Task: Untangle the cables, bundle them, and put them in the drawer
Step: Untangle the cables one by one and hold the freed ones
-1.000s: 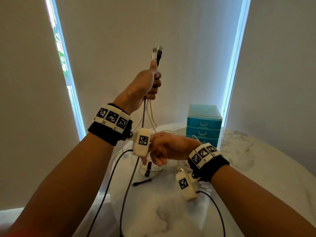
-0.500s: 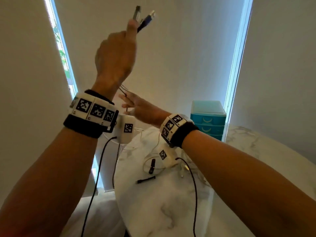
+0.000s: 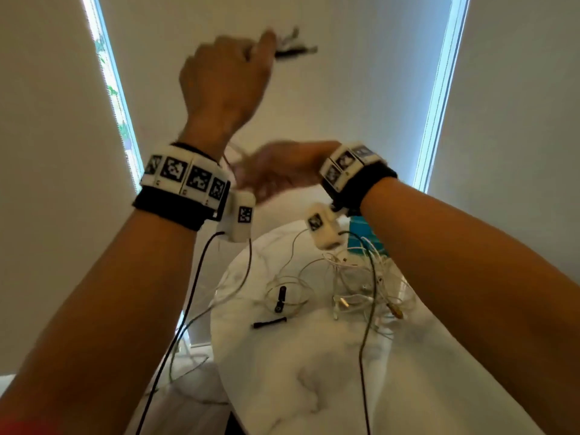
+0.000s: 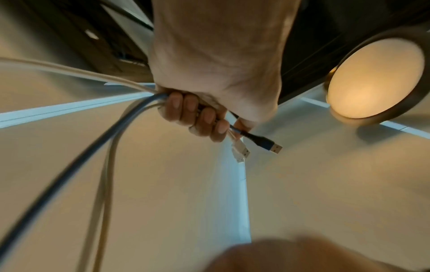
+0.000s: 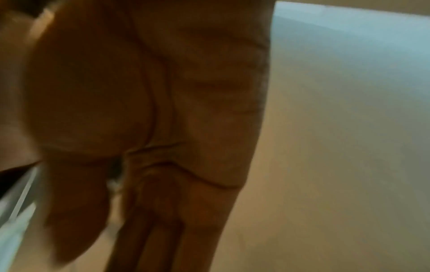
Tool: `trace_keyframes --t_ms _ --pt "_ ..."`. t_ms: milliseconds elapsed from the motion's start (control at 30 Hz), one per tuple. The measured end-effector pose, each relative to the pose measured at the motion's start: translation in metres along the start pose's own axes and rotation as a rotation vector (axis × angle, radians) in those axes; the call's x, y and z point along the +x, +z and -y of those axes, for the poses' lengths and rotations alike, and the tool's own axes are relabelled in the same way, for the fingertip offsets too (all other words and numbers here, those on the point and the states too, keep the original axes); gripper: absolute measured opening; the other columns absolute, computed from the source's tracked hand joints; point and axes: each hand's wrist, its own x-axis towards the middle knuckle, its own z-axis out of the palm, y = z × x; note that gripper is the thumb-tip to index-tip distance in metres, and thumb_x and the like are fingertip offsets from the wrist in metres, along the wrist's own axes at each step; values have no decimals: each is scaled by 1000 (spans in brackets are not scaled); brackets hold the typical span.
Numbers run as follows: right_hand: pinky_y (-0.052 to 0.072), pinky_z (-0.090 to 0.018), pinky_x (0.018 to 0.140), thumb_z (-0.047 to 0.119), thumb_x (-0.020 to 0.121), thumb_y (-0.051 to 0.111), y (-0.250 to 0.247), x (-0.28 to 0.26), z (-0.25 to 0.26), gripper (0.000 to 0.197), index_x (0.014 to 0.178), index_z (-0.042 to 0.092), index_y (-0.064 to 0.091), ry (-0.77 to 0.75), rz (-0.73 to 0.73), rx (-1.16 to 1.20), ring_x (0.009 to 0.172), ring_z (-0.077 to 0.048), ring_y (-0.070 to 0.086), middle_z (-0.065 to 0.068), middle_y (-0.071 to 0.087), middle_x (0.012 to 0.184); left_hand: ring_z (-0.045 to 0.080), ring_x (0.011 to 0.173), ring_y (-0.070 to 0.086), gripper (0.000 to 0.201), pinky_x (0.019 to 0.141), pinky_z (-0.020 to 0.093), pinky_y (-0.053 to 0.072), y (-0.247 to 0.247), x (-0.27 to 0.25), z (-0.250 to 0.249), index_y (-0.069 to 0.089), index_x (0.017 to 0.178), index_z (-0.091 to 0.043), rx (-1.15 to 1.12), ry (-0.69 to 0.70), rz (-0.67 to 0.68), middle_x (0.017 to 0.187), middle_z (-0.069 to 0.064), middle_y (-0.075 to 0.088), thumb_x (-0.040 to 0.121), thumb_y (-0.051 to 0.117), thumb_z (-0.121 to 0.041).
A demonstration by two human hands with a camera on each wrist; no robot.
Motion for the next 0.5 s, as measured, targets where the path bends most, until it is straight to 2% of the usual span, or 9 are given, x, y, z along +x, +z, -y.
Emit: trace_keyframes --t_ms 33,67,133,233,300,367,433,500 --pt "59 -41 104 11 110 54 -13 -11 -24 24 133 5 59 122 101 -122 102 -22 79 -10 81 113 37 93 65 64 75 36 35 12 -5 11 79 102 -21 33 -28 49 97 14 74 105 33 -64" --pt "57 -43 108 13 111 55 -19 -22 -47 33 142 3 57 225 145 -236 113 -25 77 -11 78 124 40 98 67 66 78 38 39 27 -9 28 80 109 -19 79 -72 103 103 16 76 104 33 -66" --pt "55 -43 111 20 109 60 -35 -41 -93 44 150 2 56 355 89 -440 118 -22 75 -7 77 129 43 101 67 68 83 41 45 44 -12 59 80 115 -18 116 -117 175 108 20 76 102 33 -66" --pt "50 -40 116 51 101 69 -53 -76 -148 55 149 24 62 363 -82 -759 120 -9 70 10 75 131 49 108 65 67 96 49 50 43 1 94 79 119 -16 162 -123 184 116 26 74 102 34 -63" --pt "44 -35 117 65 92 72 -59 -96 -172 66 148 33 61 340 -160 -794 124 -3 65 18 71 135 52 115 63 67 102 52 48 35 16 114 77 122 -14 209 -160 176 123 29 71 102 35 -63" --pt "49 -32 111 63 89 77 -60 -106 -191 66 145 32 62 291 -276 -758 118 -3 66 17 71 135 54 118 61 70 103 54 47 28 31 124 74 127 -17 220 -185 184 127 29 69 99 33 -65" --pt "53 -29 99 56 86 83 -60 -108 -205 61 137 28 66 237 -436 -744 110 -5 65 12 69 131 53 118 60 67 101 53 47 32 34 113 74 127 -19 137 -180 221 129 27 69 100 34 -66" --pt "49 -26 88 51 83 88 -58 -107 -212 56 128 24 67 263 -511 -752 102 -7 61 10 66 118 50 120 61 62 101 51 46 50 20 90 74 124 -22 12 -142 292 132 22 69 103 36 -67"
